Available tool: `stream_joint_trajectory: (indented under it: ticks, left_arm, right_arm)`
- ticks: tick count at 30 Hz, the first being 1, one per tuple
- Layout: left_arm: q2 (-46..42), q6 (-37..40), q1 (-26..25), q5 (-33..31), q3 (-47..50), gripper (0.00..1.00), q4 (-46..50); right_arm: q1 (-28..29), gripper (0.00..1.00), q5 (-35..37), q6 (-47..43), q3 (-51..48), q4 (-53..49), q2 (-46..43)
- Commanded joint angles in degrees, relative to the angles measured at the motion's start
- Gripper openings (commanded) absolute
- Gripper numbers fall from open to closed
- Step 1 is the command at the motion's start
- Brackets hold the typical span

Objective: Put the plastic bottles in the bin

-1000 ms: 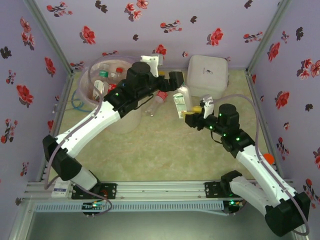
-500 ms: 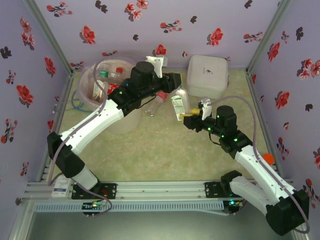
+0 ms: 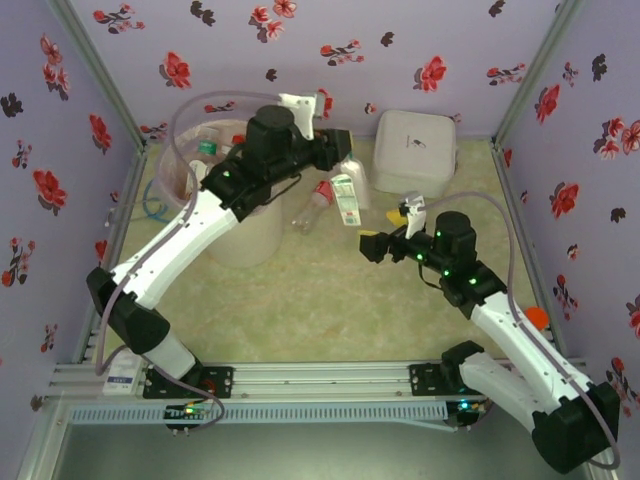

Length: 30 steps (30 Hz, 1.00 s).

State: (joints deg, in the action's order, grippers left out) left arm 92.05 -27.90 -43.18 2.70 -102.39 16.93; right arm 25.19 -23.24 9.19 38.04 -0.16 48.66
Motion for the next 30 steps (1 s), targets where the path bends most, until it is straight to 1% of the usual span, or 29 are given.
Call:
stream_joint_trajectory:
  ticks: [1,3,6,10,12,15,18,23,27,30]
  left_arm:
    - [-4.5,6.5,3.1,-4.2,-4.5,0.17,2.9]
    - [-7.2,8.3,5.9,-6.8,-5.6,0.11,4.4]
    - [-11.0,9.2,11.1,-9.5,-6.7,0.08,6.7]
    - [-14.3,11.3,18.6,-13.1,-7.7,0.00,11.7]
    - [-14.9,12.2,22.7,-13.7,-8.6,0.00,15.4]
    - [-13.7,14.5,27.1,-15.3,-11.1,0.00,22.0]
    - [-11.3,17.2,29.6,-17.3,-13.1,0.00,27.3]
    - [-4.8,21.5,31.0,-19.9,-16.5,0.00,35.0]
    - [1.3,23.6,31.1,-19.4,-19.5,0.00,41.3]
    - [4.4,24.1,31.2,-17.0,-19.3,0.00,43.2]
  right_arm:
    - [0.3,1.00,4.6,-2.5,-0.8,-2.9,-2.0]
    - [0.3,1.00,6.0,-2.9,-1.4,-4.1,-2.6]
    - [0.3,1.00,6.6,-3.2,-2.1,-5.1,-2.8]
    - [0.3,1.00,7.2,-3.3,-2.6,-5.3,-2.4]
    - [0.3,1.00,7.4,-3.2,-2.5,-5.3,-1.9]
    - [0.4,1.00,7.6,-3.3,-2.2,-5.4,-1.3]
    - [0.3,1.00,7.4,-3.3,-2.2,-5.5,-0.8]
    - [0.3,1.00,7.5,-3.4,-2.1,-6.6,-1.1]
    - [0.3,0.99,8.3,-3.8,-2.2,-8.0,-2.0]
    - [0.3,1.00,8.9,-4.1,-2.4,-8.6,-2.2]
